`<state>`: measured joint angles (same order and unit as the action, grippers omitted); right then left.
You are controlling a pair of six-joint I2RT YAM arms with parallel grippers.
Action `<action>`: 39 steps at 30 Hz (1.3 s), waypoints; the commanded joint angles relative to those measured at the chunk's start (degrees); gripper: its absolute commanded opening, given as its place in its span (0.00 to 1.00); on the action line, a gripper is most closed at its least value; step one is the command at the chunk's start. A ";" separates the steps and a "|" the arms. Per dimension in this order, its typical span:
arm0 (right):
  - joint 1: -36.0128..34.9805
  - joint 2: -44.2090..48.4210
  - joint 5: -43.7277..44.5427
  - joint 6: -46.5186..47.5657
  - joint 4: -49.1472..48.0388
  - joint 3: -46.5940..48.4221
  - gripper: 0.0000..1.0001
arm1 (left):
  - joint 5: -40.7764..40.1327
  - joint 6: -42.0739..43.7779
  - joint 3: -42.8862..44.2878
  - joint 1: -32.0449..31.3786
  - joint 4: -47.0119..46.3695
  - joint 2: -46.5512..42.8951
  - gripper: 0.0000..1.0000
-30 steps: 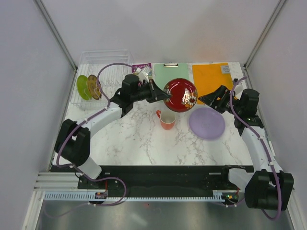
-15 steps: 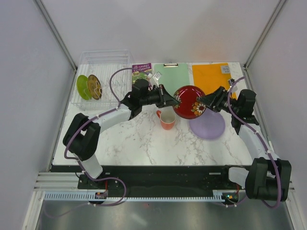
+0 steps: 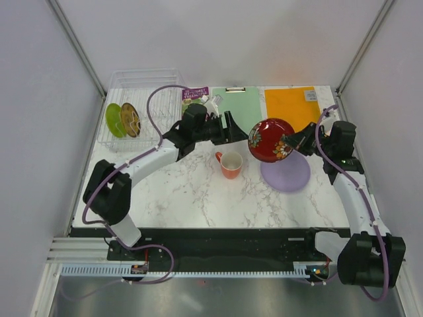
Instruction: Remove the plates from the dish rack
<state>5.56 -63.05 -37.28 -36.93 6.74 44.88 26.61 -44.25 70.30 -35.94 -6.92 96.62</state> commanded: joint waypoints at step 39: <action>12.02 -13.86 8.18 8.36 3.89 -7.71 0.45 | -32.24 26.06 -10.71 23.02 19.49 -27.62 0.98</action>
<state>17.50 -76.16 -28.14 -29.39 13.54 36.29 -6.94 -16.88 60.38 -13.56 14.74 69.60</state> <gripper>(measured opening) 0.314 0.974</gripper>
